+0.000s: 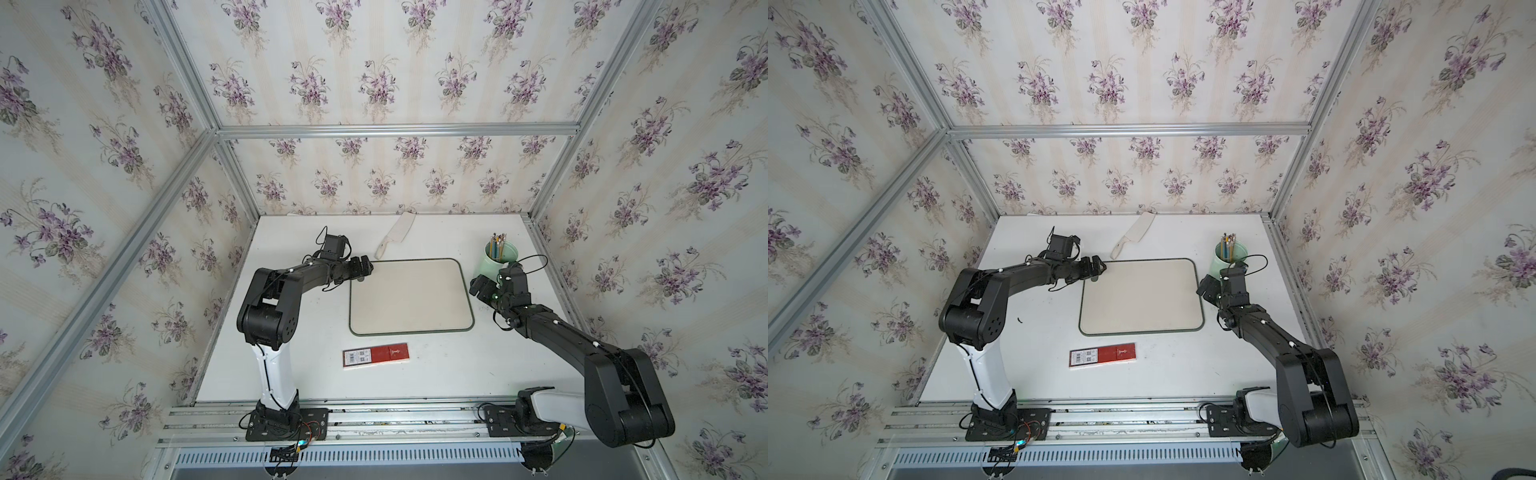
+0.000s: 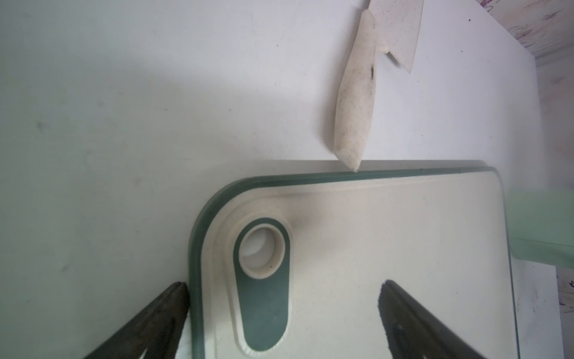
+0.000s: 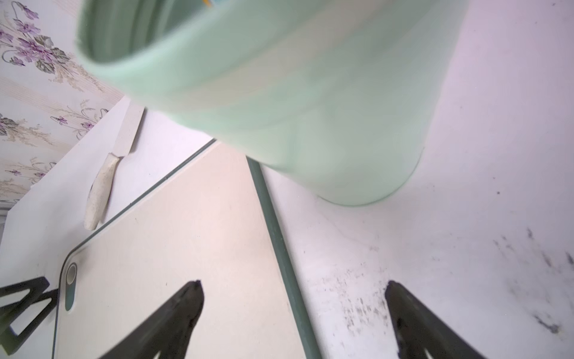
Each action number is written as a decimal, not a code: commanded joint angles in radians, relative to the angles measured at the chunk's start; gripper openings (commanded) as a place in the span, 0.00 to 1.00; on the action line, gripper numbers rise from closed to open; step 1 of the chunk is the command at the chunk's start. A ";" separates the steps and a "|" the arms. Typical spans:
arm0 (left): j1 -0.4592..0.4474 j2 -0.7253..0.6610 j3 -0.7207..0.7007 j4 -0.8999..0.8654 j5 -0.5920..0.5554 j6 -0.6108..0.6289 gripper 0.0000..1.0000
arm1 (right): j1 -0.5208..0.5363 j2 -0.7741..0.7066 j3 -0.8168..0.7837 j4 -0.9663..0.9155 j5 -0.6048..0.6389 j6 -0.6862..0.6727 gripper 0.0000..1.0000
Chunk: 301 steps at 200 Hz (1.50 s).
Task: Align the knife with the edge of the cutting board
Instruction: Adjust the work surface at the center of the board, then pick up the knife at the center of the board.
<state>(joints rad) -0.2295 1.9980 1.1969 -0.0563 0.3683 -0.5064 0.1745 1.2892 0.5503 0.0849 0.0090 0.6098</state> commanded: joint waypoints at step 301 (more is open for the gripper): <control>0.046 -0.807 -0.675 -0.179 -0.015 -0.027 1.00 | 0.528 1.320 1.727 -0.543 0.256 -0.045 0.83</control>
<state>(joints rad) -0.1837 1.2015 0.5209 -0.2203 0.3470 -0.5411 0.7010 2.5256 2.1822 -0.3759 0.2295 0.5900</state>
